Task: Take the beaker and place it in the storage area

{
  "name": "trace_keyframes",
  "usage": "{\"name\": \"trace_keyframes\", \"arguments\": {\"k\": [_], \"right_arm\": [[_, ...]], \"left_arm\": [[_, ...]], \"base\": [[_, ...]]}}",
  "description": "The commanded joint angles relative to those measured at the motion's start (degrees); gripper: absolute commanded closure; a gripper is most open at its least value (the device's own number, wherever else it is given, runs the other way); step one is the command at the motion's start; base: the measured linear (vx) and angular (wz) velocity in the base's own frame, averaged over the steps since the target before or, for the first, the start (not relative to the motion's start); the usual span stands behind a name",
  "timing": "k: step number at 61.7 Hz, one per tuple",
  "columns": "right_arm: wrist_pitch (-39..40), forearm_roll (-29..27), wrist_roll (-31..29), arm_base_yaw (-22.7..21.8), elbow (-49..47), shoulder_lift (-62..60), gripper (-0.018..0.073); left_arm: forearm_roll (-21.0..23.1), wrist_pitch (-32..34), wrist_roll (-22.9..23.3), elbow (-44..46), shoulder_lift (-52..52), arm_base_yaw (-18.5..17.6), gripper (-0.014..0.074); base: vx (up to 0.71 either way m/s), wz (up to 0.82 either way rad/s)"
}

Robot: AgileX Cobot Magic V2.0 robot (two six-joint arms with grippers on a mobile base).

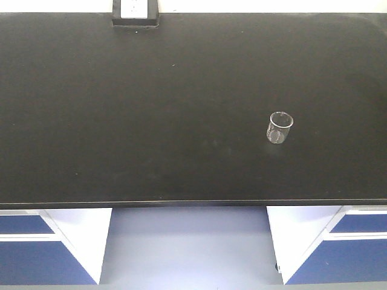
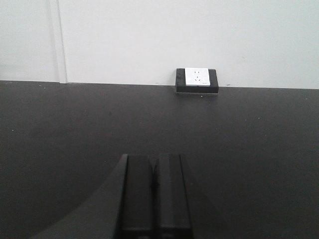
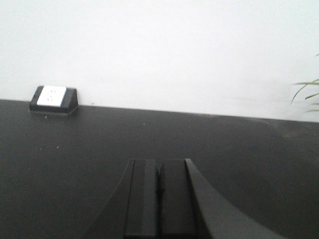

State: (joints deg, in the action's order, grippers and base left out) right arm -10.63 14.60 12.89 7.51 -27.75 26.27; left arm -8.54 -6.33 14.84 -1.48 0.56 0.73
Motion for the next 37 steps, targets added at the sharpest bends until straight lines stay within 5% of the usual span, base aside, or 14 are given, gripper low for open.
{"name": "trace_keyframes", "arguments": {"k": [1, 20, 37], "right_arm": [[4.0, 0.4, -0.3, 0.0, -1.9, -0.5, 0.0563], [3.6, 0.1, -0.3, 0.0, -1.9, -0.7, 0.0563], [4.1, -10.9, -5.7, 0.0, 13.5, -14.4, 0.0563]], "left_arm": [[0.3, 4.9, 0.3, -1.3, 1.0, -0.4, 0.0605], [0.3, 4.9, 0.3, -1.3, 1.0, -0.4, 0.0605], [0.3, 4.9, 0.3, -1.3, 1.0, -0.4, 0.0605]], "base": [[0.0, 0.0], [0.0, 0.0], [0.0, 0.0]]}}
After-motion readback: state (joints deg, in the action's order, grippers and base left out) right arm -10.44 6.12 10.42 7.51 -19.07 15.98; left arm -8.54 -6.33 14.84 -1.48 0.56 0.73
